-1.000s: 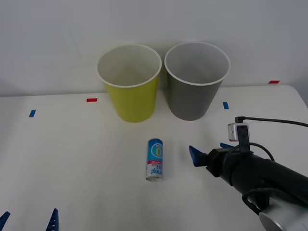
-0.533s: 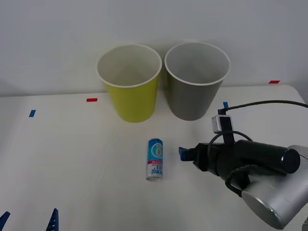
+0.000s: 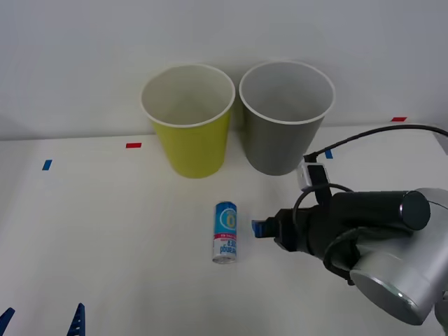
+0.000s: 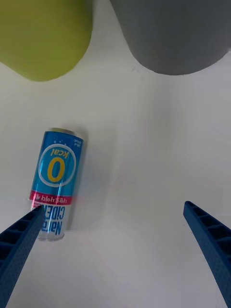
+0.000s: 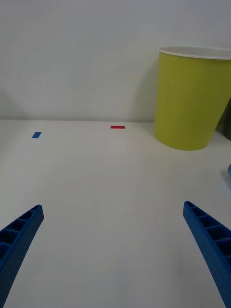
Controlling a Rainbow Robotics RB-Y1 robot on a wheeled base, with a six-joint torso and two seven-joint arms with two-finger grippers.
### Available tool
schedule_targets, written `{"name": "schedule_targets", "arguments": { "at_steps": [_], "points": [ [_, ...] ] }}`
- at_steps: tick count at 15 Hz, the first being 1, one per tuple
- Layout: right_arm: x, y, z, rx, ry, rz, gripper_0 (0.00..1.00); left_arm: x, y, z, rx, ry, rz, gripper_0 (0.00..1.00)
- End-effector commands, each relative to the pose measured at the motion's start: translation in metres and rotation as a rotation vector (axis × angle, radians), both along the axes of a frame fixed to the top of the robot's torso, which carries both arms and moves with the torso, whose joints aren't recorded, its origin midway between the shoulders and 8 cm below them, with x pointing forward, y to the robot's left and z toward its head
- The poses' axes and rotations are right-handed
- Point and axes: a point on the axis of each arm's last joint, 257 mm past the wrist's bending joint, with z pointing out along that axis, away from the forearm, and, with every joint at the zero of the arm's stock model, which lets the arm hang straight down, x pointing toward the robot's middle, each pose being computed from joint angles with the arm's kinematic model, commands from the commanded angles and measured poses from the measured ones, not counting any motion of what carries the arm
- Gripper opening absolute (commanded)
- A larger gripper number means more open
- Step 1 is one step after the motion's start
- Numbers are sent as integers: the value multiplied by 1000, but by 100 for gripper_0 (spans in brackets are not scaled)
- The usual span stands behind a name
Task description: Put cans in the gray bin and PET bottles in the light green bin.
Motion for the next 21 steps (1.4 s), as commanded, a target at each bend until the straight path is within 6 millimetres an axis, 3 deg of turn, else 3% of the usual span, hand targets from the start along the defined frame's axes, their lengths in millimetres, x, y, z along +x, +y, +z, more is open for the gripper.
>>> {"name": "schedule_targets", "arguments": {
  "at_steps": [1, 6, 10, 21],
  "points": [
    [0, 3, 14, -5, 18, 7, 100, 0, 0, 0, 0, 0, 0, 100],
    [10, 21, 4, 75, 133, -7, 100, 0, 0, 0, 0, 0, 0, 100],
    [19, 49, 7, 128, 206, -40, 100, 0, 0, 0, 0, 0, 0, 100],
    [40, 64, -11, 17, 278, -46, 100, 0, 0, 0, 0, 0, 0, 100]
  ]
}}
